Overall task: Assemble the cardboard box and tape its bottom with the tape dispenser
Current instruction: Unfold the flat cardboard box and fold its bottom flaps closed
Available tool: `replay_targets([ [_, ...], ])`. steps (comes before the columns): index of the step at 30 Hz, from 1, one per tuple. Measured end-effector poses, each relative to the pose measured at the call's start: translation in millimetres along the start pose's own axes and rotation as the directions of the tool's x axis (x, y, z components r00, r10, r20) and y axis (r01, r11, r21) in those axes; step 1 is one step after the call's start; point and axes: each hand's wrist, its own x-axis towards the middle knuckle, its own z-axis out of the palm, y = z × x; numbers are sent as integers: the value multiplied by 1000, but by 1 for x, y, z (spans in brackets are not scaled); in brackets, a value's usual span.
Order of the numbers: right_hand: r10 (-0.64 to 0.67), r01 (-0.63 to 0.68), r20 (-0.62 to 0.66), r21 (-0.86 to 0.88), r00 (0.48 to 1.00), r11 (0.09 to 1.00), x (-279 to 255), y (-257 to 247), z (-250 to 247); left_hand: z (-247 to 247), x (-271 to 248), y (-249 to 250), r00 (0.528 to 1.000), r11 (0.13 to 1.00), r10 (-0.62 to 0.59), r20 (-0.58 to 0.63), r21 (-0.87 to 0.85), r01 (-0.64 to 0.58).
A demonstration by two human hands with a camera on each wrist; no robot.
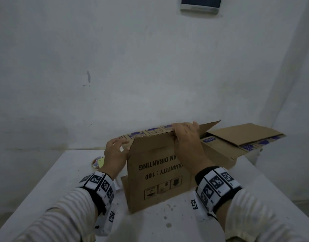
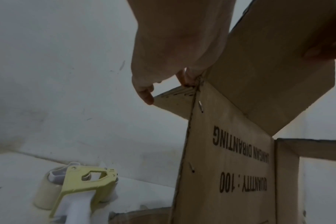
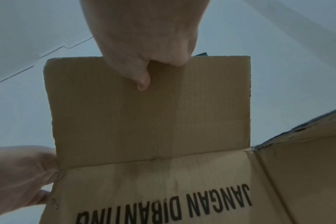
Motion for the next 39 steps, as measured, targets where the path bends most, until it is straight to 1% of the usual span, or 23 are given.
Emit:
replay_targets([
  [1,-2,2,1,-1,1000,1000,-2,0,-1,-1,-1,1,998,999,39,44,-7,-38],
  [3,10,-10,-2,4,1000,1000,-7,1,-1,-3,-5,7,982,996,54,180,-80,-40],
  [5,15,-15,2,-20,1000,1000,-12,2,-1,-9,-13,17,954,990,13,298,-140,30],
  [6,9,-9,17,-36,1000,999,-15,2,-1,-11,-16,22,940,986,-42,339,-137,93],
  [9,-1,12,92,-112,996,994,-24,1,-1,-16,-13,24,909,987,-92,406,-86,138],
  [12,-32,56,176,-133,984,990,-35,1,0,-22,-7,24,902,983,-138,410,-56,175],
  [14,-38,87,299,-153,954,984,-44,0,3,-26,-4,26,911,992,-113,396,-6,125],
  [16,-26,111,472,-153,881,982,-55,-5,8,-28,-1,24,929,995,-66,365,89,36],
  [17,-10,108,563,-141,826,984,-59,-8,11,-28,2,21,936,990,-41,351,139,-8],
  [18,3,96,646,-118,763,988,-63,-9,15,-27,5,17,938,981,-35,345,192,-34],
  [20,41,41,810,-80,585,996,-72,-9,25,-26,5,10,939,956,-30,342,285,-73],
  [21,72,4,860,-85,506,996,-73,-9,29,-24,6,7,938,945,-33,344,316,-83],
  [22,103,-36,880,-97,464,995,-73,-8,34,-21,5,5,937,942,-29,348,324,-91],
  [23,133,-84,872,-105,471,991,-71,-7,38,-19,3,4,936,941,-23,351,325,-99],
  [25,202,-191,806,-112,557,975,-60,-7,45,-14,1,3,938,935,0,346,332,-123],
  [27,243,-226,722,-123,648,966,-45,-6,50,-12,-2,3,942,932,13,335,337,-133],
  [28,250,-223,699,-132,670,966,-39,-4,54,-12,-3,3,943,930,18,333,341,-138],
  [31,265,-235,717,-144,645,961,-31,-4,67,-9,-6,4,951,909,24,309,389,-150],
  [32,272,-247,719,-143,640,958,-30,-4,71,-6,-8,6,959,877,35,281,451,-164],
  [34,276,-252,705,-141,654,957,-31,-5,74,2,-12,12,972,767,95,214,606,-208],
  [35,275,-250,696,-141,663,958,-32,-6,75,8,-15,16,966,699,149,211,668,-254],
  [37,274,-255,692,-133,668,958,-34,-5,73,25,-22,23,925,591,276,262,712,-378],
  [39,267,-261,701,-119,661,958,-36,-2,69,44,-27,31,892,533,341,296,720,-443],
])
